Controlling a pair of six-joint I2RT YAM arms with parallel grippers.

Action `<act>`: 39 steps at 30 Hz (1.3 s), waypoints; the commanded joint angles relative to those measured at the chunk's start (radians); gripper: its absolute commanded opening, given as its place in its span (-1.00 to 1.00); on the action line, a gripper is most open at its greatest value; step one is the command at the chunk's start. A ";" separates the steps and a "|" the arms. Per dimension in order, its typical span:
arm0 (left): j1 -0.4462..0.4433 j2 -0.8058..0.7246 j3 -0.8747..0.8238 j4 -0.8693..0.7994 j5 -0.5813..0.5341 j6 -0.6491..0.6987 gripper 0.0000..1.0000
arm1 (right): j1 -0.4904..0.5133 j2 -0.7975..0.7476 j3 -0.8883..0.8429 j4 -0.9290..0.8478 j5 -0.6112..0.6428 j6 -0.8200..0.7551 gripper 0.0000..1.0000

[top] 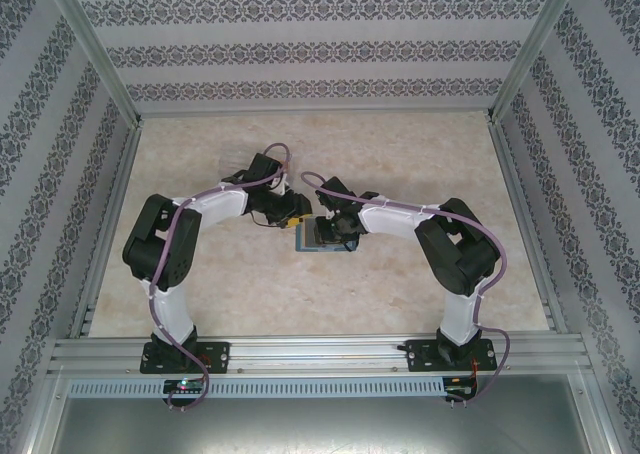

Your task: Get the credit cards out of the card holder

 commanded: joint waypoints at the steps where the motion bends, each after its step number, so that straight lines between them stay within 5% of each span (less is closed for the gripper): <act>1: -0.016 0.030 0.042 -0.063 -0.023 0.019 -0.19 | -0.015 0.034 -0.046 -0.059 0.042 0.006 -0.47; 22: -0.032 0.117 0.085 -0.105 -0.037 0.046 -0.16 | -0.019 0.042 -0.047 -0.054 0.033 0.007 -0.47; 30: -0.035 0.118 0.123 -0.220 -0.138 0.121 -0.12 | -0.023 0.040 -0.054 -0.051 0.032 0.007 -0.47; 39: -0.053 0.161 0.129 -0.163 -0.020 0.126 -0.20 | -0.027 0.040 -0.053 -0.044 0.022 0.010 -0.48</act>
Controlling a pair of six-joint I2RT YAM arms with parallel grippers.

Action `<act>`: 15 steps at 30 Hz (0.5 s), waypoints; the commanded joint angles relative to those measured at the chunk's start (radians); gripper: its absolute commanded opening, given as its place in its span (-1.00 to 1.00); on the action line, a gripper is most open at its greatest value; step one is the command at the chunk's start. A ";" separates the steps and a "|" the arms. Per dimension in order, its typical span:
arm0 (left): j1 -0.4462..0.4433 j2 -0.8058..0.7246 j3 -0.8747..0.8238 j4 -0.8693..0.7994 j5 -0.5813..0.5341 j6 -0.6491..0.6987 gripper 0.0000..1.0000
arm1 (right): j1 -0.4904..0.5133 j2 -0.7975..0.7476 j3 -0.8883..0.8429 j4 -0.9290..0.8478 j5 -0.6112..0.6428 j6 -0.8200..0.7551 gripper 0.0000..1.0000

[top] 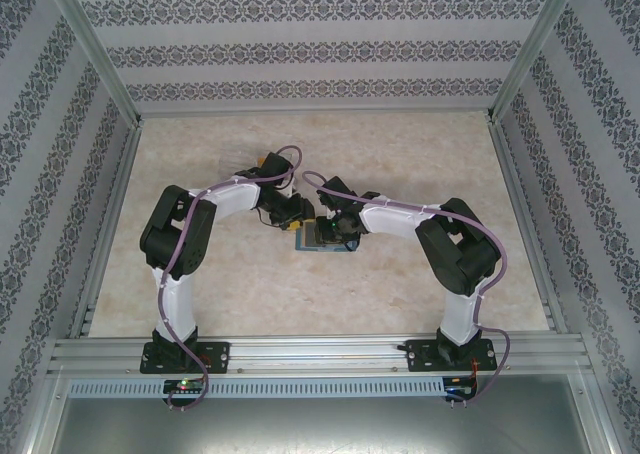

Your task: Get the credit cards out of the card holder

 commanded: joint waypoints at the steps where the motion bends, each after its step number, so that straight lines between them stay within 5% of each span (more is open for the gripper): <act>1: -0.027 0.037 0.008 -0.019 0.062 0.034 -0.22 | -0.020 0.042 -0.047 -0.053 0.037 0.009 -0.49; 15: -0.027 0.014 0.022 -0.009 0.133 0.087 -0.29 | -0.029 0.033 -0.051 -0.042 0.022 0.004 -0.50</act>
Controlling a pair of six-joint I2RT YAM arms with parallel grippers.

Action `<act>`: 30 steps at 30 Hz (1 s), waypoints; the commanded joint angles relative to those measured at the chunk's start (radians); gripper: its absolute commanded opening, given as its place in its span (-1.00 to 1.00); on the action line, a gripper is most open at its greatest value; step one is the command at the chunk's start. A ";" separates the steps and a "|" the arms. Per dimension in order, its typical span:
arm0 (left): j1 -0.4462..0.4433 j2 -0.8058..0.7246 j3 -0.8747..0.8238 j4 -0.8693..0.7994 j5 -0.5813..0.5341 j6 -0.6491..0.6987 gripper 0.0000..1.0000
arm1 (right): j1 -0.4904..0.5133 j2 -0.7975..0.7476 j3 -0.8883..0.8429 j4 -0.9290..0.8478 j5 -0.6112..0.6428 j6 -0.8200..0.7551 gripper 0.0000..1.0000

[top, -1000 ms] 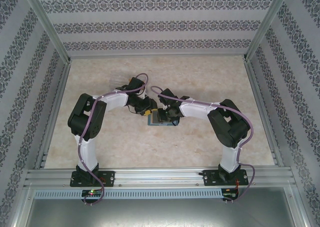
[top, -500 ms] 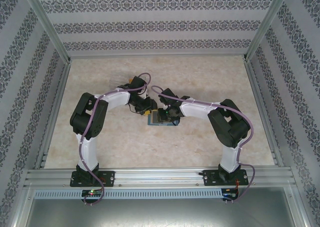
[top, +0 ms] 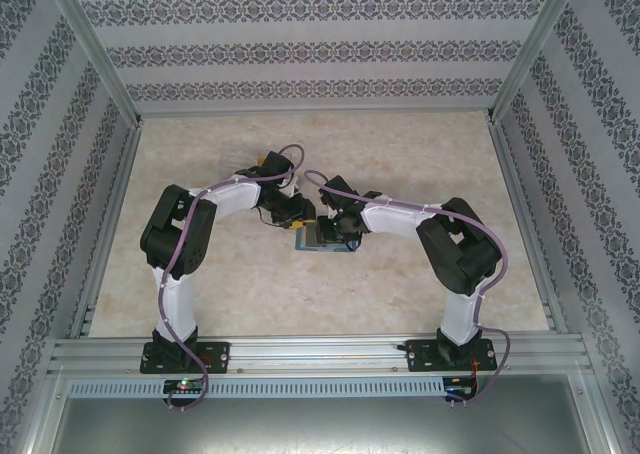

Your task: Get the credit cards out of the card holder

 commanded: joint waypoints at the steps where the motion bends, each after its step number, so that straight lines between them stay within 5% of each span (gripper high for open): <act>1: -0.027 0.009 0.010 0.003 0.089 0.030 -0.29 | -0.017 0.034 -0.045 -0.048 0.046 0.004 -0.50; 18: -0.021 -0.003 0.011 -0.015 0.061 0.055 -0.60 | -0.035 -0.116 -0.054 0.001 -0.055 -0.012 -0.25; 30: -0.028 -0.032 -0.061 0.248 0.294 -0.073 -0.23 | -0.041 -0.355 -0.196 0.132 -0.034 -0.021 -0.13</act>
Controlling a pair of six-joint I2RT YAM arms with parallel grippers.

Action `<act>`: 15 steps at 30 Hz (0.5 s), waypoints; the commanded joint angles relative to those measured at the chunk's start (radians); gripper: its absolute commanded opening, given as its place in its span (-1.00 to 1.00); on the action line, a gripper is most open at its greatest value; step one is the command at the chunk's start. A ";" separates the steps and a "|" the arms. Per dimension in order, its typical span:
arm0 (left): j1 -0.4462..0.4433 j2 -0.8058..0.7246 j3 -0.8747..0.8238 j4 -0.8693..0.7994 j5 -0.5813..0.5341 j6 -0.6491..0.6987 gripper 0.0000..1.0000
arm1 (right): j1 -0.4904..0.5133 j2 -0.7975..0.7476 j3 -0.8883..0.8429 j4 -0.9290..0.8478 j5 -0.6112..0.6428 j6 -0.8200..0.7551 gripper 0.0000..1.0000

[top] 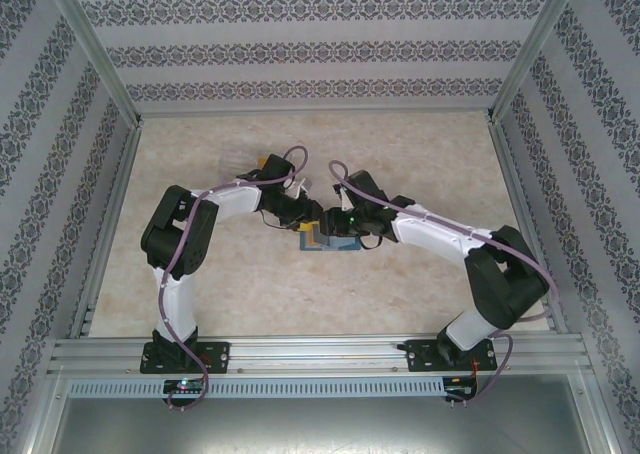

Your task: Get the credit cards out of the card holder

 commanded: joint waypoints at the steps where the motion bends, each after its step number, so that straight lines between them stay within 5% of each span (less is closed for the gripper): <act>1: -0.025 -0.034 -0.012 0.128 0.097 -0.065 -0.21 | -0.008 -0.057 -0.044 0.045 0.028 -0.016 -0.13; 15: -0.057 0.015 0.022 0.200 0.068 -0.172 -0.04 | -0.007 -0.212 -0.163 0.123 0.111 -0.011 -0.18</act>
